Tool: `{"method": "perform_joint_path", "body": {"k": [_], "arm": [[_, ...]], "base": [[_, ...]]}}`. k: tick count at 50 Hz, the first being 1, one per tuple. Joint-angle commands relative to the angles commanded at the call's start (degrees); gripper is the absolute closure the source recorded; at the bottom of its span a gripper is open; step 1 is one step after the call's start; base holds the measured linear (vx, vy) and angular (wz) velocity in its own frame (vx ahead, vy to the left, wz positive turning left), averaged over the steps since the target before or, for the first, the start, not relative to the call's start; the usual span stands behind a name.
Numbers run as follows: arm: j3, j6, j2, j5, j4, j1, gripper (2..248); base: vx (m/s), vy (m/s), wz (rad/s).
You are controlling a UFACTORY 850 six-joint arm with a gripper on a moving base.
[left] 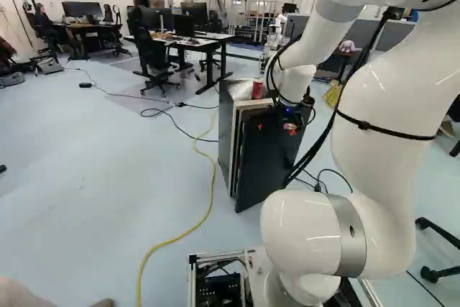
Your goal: Grab a drink from the fridge
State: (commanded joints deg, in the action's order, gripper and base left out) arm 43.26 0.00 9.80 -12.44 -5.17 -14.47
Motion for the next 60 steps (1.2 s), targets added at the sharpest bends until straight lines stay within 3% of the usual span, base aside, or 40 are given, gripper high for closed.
{"method": "perform_joint_path", "body": {"k": [60], "arm": [[6.11,0.00,5.08,2.13,0.00,4.80,3]], "base": [[0.000,0.000,0.000]]}}
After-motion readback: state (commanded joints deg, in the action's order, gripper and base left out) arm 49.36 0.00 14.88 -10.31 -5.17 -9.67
